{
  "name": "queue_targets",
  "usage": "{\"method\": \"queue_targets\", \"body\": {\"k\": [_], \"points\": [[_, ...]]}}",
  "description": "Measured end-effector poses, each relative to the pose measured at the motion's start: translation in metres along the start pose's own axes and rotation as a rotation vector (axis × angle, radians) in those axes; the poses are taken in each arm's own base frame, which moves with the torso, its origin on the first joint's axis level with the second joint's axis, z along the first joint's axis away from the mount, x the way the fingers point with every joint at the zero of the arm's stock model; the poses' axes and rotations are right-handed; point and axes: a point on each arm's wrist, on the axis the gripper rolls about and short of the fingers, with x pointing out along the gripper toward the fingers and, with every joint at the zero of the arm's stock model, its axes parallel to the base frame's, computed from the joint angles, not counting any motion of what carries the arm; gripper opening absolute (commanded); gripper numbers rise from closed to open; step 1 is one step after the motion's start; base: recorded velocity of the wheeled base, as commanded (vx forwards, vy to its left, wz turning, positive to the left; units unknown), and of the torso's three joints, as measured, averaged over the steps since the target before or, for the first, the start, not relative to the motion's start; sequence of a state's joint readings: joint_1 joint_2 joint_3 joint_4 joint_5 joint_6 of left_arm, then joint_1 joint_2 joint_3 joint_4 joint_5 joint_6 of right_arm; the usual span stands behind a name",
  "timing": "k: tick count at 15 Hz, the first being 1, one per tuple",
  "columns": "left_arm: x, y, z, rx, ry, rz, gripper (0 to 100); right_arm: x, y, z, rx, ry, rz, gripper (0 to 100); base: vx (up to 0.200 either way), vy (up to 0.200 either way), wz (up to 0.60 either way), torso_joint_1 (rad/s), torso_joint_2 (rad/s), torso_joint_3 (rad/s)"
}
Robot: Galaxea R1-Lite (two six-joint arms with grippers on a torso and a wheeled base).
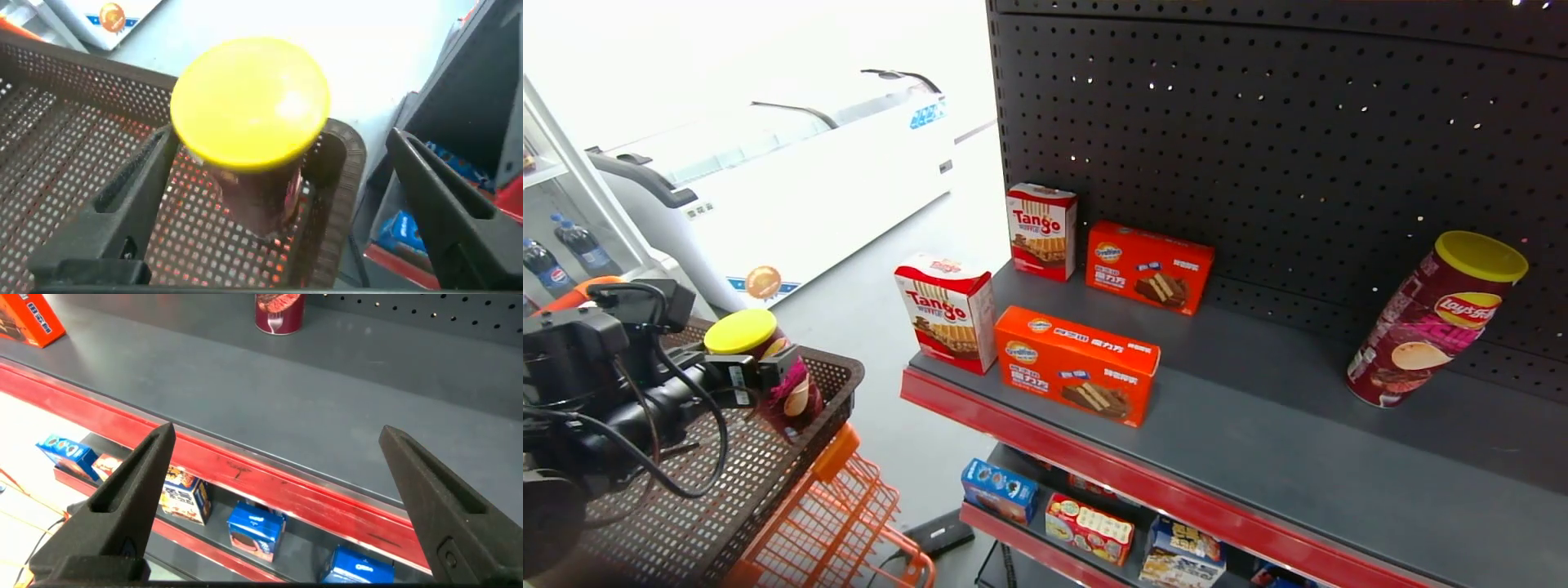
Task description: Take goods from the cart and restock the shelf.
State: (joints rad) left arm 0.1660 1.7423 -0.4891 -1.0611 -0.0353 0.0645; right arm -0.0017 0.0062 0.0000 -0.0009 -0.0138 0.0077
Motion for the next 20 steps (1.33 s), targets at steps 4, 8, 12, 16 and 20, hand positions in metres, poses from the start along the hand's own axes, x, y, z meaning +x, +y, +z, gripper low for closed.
{"method": "queue_targets", "body": {"k": [4,8,12,16,20], "points": [[0.033,0.000,-0.025,0.045,0.000,0.001,100,0.000,0.000,0.000,0.000,0.000,0.000,100,0.000,0.000,0.00,0.000,0.00,0.000],[0.060,0.006,-0.039,0.041,0.000,0.018,100,0.000,0.000,0.000,0.000,0.000,0.001,100,0.000,0.000,0.00,0.000,0.00,0.000],[0.083,0.009,-0.048,0.040,-0.002,0.026,100,0.000,0.000,0.000,0.000,0.000,0.000,100,0.000,0.000,0.00,0.000,0.00,0.000],[0.105,0.009,-0.057,0.030,-0.026,0.025,0,0.000,0.000,0.000,0.000,0.000,0.000,100,0.000,0.000,0.00,0.000,0.00,0.000],[0.113,0.002,-0.059,0.040,-0.034,0.006,0,0.000,0.000,0.000,0.000,0.000,0.000,100,0.000,0.000,0.00,0.000,0.00,0.000]]}}
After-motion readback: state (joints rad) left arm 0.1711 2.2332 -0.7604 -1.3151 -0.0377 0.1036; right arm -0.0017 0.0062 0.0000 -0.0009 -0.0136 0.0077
